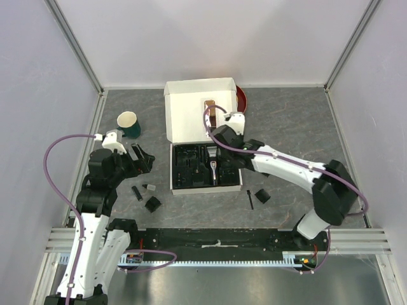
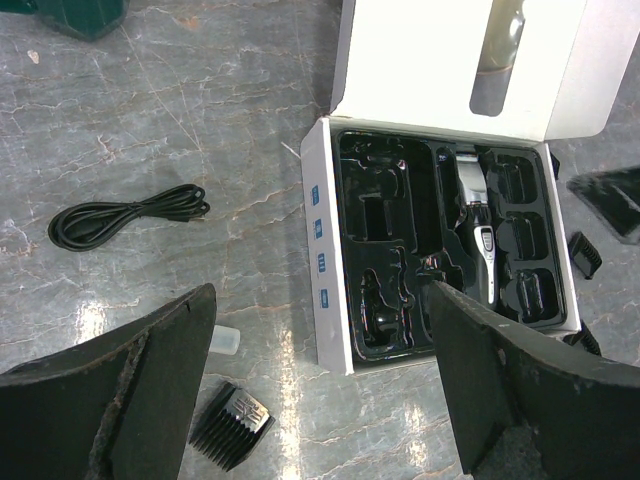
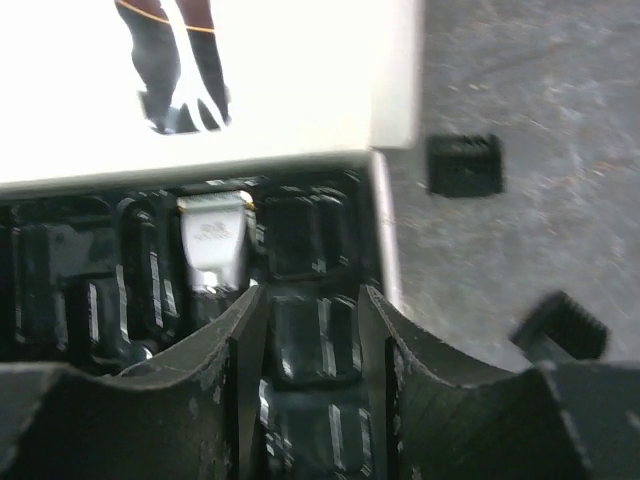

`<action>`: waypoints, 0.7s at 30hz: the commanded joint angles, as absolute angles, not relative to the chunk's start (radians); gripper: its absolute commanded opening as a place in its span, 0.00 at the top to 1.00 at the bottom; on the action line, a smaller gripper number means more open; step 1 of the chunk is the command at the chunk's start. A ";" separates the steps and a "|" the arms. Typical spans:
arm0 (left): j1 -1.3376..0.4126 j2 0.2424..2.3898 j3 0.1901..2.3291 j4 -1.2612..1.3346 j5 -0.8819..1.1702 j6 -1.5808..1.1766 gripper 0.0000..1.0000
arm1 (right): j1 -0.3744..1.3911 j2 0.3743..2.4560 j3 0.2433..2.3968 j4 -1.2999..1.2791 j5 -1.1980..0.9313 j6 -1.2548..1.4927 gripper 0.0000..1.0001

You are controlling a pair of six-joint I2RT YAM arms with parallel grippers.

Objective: Sort the hair-cutting tools

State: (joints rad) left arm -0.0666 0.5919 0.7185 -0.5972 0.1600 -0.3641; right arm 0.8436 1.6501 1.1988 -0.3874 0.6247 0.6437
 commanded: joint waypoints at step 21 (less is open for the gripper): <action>-0.044 0.658 0.739 -0.607 0.123 -0.440 0.00 | 0.815 1.009 0.776 -0.577 0.629 0.747 0.02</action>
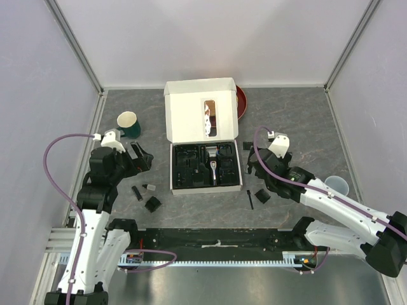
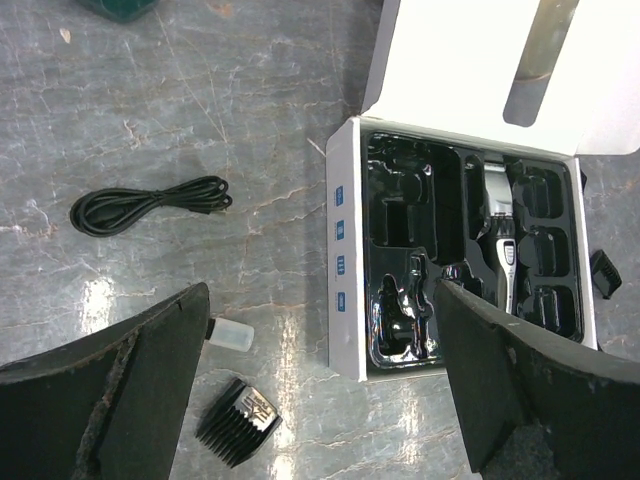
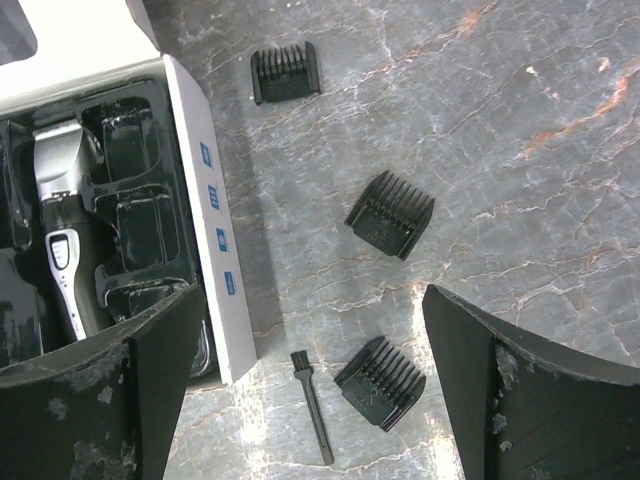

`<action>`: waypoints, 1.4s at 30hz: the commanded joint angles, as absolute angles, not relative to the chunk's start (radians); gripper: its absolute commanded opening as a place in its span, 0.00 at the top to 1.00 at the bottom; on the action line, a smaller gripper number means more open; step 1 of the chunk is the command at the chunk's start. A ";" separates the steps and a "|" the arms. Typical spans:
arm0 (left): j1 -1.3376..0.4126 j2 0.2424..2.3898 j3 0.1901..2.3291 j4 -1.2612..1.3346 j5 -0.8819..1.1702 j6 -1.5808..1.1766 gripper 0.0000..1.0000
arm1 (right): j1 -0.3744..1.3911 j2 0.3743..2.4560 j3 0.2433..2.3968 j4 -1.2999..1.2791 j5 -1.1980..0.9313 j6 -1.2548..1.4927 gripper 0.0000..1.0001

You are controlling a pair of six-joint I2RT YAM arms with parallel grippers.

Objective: Sort the hair-cutting tools

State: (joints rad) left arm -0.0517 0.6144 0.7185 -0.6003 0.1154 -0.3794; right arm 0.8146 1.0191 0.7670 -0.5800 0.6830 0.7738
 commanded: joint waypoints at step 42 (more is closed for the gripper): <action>-0.031 1.457 0.844 -0.506 -0.476 -1.367 0.31 | 0.815 0.954 0.624 -0.500 0.742 0.851 0.04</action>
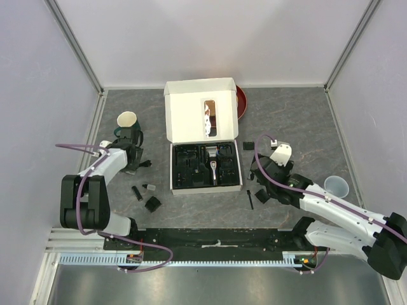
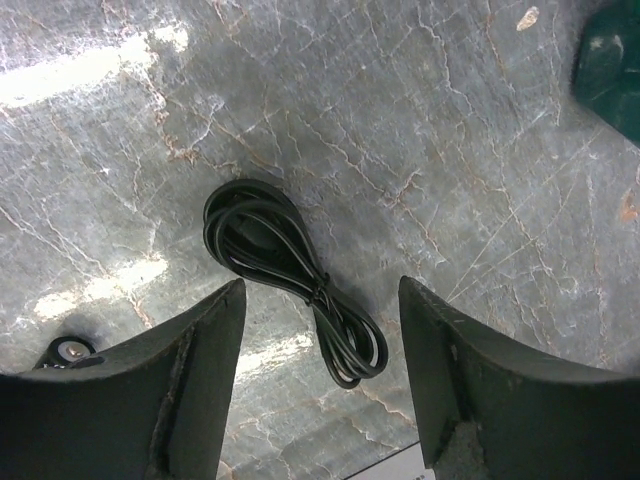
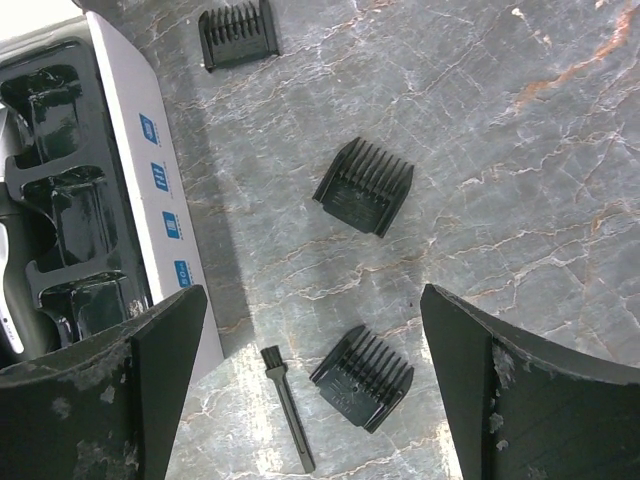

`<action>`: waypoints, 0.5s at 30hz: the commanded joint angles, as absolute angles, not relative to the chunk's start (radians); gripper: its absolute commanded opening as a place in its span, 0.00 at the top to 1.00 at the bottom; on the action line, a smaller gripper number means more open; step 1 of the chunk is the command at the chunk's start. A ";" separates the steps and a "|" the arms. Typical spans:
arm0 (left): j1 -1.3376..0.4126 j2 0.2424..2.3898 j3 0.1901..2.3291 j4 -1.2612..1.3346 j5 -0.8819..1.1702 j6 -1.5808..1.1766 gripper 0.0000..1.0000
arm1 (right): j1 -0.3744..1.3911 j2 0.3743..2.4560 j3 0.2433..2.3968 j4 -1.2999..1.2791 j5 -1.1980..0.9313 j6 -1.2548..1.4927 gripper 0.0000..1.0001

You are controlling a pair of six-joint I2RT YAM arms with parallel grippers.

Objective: Sort the hair-cutting tools

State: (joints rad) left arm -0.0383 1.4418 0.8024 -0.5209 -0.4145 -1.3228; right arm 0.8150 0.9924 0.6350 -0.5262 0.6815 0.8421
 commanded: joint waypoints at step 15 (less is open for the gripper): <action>-0.028 1.557 0.857 -0.503 -0.433 -1.338 0.66 | 0.815 0.927 0.611 -0.511 0.759 0.841 0.04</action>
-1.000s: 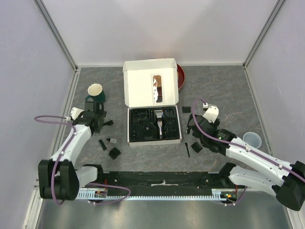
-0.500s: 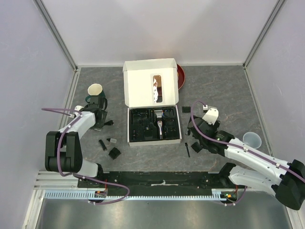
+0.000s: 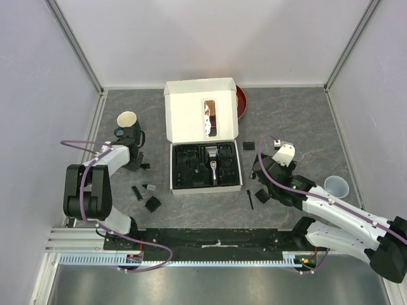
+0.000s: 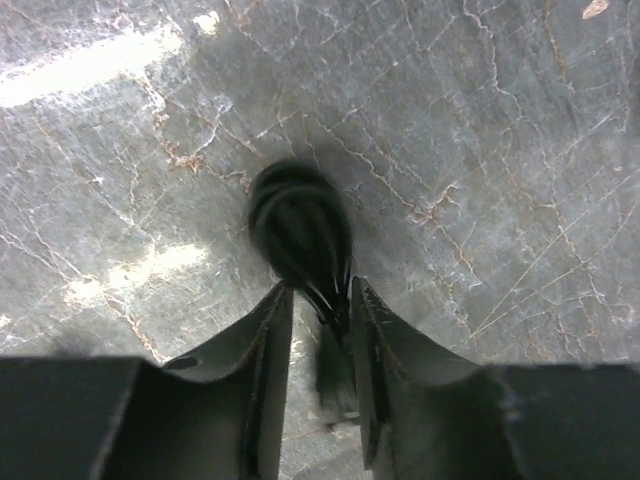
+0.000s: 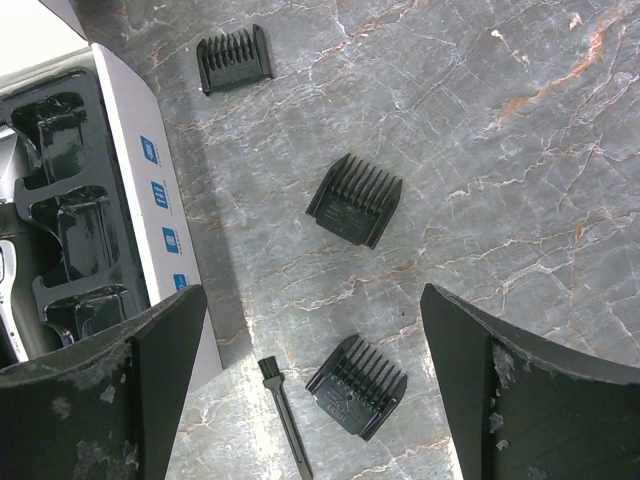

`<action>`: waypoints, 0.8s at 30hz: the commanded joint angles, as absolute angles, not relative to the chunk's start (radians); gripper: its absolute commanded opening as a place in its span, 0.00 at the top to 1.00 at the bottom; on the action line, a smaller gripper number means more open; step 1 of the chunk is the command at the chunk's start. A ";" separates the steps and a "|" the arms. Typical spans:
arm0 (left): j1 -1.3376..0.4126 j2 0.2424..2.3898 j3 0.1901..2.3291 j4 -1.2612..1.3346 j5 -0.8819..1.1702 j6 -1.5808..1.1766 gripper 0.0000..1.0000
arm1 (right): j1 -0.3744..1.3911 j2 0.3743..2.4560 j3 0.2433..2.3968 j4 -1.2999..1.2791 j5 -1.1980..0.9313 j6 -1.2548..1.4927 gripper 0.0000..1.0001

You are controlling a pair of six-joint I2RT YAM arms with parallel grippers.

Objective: Sort the hair-cutting tools

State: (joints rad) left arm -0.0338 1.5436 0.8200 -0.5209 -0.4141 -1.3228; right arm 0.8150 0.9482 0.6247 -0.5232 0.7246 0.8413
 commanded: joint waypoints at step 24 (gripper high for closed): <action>-0.199 1.218 0.896 -0.324 -0.069 -0.922 0.98 | 0.815 0.907 0.620 -0.514 0.767 0.836 0.04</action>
